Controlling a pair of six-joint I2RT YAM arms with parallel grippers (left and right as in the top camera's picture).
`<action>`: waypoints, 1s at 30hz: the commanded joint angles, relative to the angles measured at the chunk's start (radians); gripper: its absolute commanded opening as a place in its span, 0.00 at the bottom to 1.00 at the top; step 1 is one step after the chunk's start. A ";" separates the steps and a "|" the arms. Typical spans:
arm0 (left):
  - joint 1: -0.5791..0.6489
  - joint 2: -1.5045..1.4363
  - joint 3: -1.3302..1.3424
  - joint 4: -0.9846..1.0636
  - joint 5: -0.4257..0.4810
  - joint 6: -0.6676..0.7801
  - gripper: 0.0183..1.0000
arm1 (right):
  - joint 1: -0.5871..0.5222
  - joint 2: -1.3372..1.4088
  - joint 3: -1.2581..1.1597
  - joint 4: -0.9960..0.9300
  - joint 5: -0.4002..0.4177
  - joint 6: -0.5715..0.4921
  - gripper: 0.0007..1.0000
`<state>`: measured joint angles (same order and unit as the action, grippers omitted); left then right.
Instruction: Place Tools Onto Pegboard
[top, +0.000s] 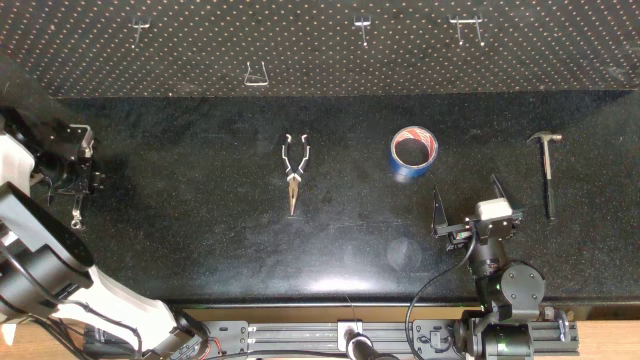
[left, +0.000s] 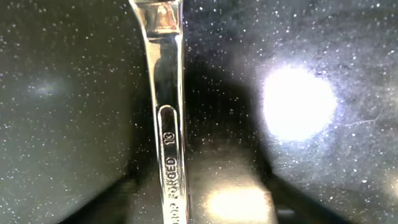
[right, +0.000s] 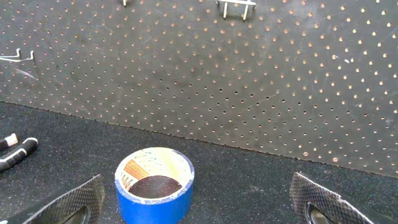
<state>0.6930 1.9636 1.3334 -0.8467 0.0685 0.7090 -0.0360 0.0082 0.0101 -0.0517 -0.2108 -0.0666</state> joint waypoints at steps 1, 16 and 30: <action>0.007 0.025 0.017 0.006 -0.007 0.000 0.26 | 0.007 -0.007 -0.006 0.001 0.002 -0.014 0.98; 0.007 0.024 0.017 0.021 -0.010 0.001 0.01 | 0.007 -0.007 -0.006 0.001 0.002 -0.014 0.98; -0.018 -0.375 -0.042 -0.012 -0.004 -0.208 0.01 | 0.007 -0.007 -0.006 0.001 0.002 -0.014 0.98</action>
<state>0.6930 1.7222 1.3293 -0.8589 0.0616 0.5594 -0.0360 0.0082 0.0101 -0.0517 -0.2108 -0.0666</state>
